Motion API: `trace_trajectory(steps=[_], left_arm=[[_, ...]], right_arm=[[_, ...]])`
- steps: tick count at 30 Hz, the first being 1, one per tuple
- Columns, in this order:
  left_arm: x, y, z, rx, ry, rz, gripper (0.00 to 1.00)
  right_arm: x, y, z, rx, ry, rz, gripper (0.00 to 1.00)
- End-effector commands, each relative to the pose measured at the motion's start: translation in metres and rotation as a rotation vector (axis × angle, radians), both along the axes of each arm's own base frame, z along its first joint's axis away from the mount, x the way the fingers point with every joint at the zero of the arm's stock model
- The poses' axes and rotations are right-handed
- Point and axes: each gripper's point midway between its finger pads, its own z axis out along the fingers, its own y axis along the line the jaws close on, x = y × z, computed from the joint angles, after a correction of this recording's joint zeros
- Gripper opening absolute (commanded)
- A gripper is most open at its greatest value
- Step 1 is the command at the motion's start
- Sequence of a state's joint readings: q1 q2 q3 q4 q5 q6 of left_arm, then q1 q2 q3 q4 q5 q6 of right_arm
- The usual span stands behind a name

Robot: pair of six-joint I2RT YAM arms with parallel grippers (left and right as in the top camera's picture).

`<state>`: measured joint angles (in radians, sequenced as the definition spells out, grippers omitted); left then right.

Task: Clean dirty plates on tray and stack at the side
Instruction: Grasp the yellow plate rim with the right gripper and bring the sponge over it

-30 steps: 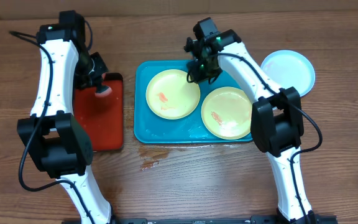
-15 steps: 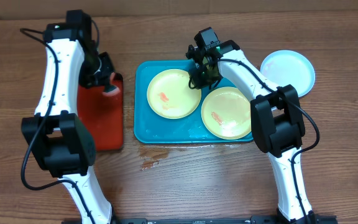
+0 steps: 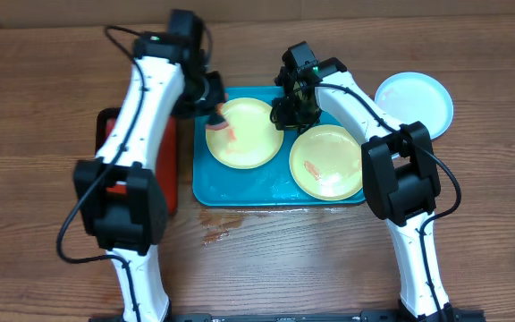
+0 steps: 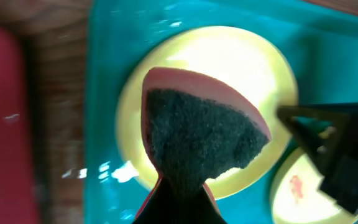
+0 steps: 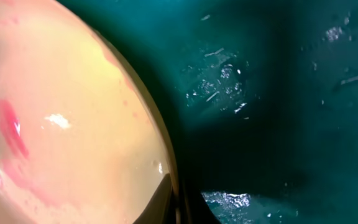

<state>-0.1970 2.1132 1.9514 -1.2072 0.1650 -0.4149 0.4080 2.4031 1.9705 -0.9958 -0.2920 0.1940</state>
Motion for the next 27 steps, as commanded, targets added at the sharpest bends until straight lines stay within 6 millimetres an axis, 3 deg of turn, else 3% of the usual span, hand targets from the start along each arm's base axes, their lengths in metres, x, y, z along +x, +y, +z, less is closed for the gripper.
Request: trace_trajectory(steps=[1, 8, 13, 16, 19, 24, 27], left_arm=[[-0.001, -0.020, -0.030, -0.010, 0.057, 0.037, 0.04], [-0.001, -0.047, -0.081, -0.009, 0.135, 0.073, 0.04], [-0.004, -0.053, -0.111, 0.016, 0.171, 0.057, 0.04], [-0.005, -0.040, -0.127, 0.099, 0.182, 0.062, 0.04], [-0.005, -0.014, -0.133, 0.224, 0.181, 0.082, 0.04], [0.000, 0.038, -0.117, 0.430, 0.148, 0.131, 0.04], [0.005, 0.056, -0.106, 0.487, 0.132, 0.156, 0.04]], right_arm=[[-0.011, -0.001, -0.008, -0.003, 0.074, -0.091, 0.04], [-0.011, -0.002, -0.008, -0.008, 0.075, -0.092, 0.04], [-0.009, -0.001, -0.007, -0.003, 0.063, -0.091, 0.04], [-0.008, -0.001, -0.007, -0.002, 0.060, -0.091, 0.04], [-0.008, -0.001, -0.007, -0.002, 0.061, -0.091, 0.04], [-0.009, -0.003, -0.008, -0.012, 0.062, -0.089, 0.04], [-0.009, -0.003, -0.008, -0.012, 0.062, -0.089, 0.04]])
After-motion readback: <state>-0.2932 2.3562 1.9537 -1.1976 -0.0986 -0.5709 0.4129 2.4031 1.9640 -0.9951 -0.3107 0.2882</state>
